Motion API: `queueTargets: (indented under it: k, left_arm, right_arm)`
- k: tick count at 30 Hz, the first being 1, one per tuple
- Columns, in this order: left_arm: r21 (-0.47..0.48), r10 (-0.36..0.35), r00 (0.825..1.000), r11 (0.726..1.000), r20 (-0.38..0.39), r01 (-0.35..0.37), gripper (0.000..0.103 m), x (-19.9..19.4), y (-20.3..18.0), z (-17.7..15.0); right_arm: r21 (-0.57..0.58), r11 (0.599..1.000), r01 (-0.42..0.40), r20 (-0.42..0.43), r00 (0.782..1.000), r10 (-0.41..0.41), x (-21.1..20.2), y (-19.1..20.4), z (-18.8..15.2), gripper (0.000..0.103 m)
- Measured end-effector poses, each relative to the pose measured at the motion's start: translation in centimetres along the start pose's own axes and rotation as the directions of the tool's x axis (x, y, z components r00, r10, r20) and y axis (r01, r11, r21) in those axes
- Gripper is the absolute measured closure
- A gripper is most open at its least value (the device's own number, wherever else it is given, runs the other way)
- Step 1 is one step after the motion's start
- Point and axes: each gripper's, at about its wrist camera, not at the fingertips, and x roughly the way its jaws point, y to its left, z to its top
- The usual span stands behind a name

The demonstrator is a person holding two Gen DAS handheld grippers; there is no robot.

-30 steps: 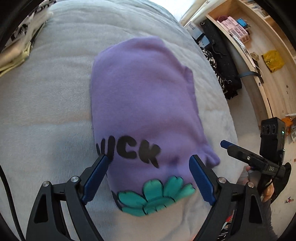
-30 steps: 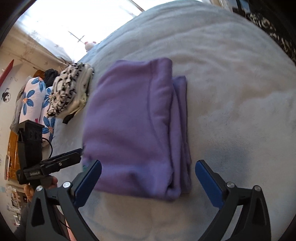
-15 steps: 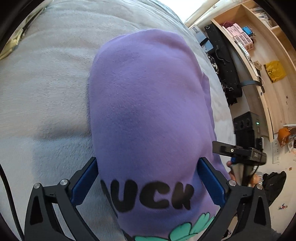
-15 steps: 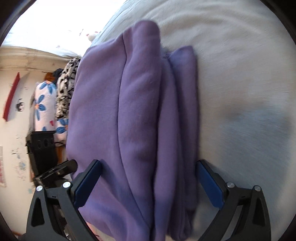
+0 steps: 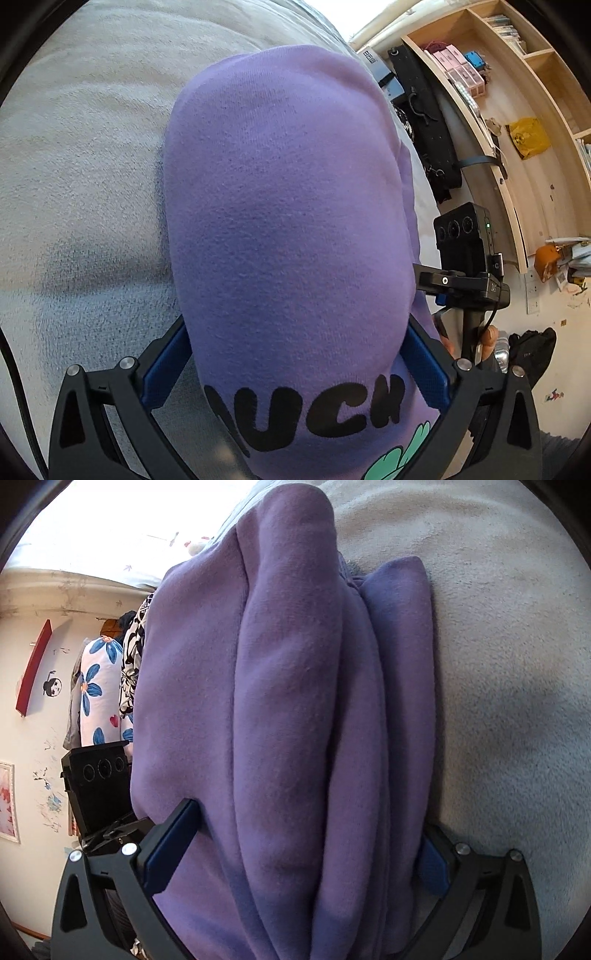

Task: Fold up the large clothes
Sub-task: 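Grasp the folded purple bundle with both tools and lift it, then carry the bundle onto the folded clothes stack with both tools, release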

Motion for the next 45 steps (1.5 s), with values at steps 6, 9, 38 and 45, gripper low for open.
queueTargets:
  k: [6, 9, 38, 45]
  left_arm:
    - [-0.05, -0.067, 0.996, 0.997, -0.053, 0.065, 0.0, 0.7, 1.1, 0.5]
    - [-0.075, -0.072, 0.996, 0.995, -0.055, 0.068, 0.0, 1.5, 1.0, 0.7]
    - [0.087, 0.169, 0.929, 0.974, 0.33, -0.208, 0.007, -26.3, -4.3, 0.8]
    - [0.078, 0.264, 0.874, 0.944, 0.408, -0.321, 0.007, -38.7, 2.0, 8.2]
  right_arm:
    - [-0.028, 0.998, 0.052, 0.024, 0.998, -0.051, 0.4, 1.0, -0.3, 0.0]
    - [-0.039, 0.997, 0.063, 0.062, 0.996, -0.06, 0.2, 1.4, -0.7, 0.006]
    - [-0.285, 0.958, 0.031, 0.284, 0.957, 0.053, -2.0, 26.6, -2.9, 0.058]
    - [-0.344, 0.937, -0.056, 0.289, 0.943, 0.162, 4.9, 37.5, 5.6, 0.058]
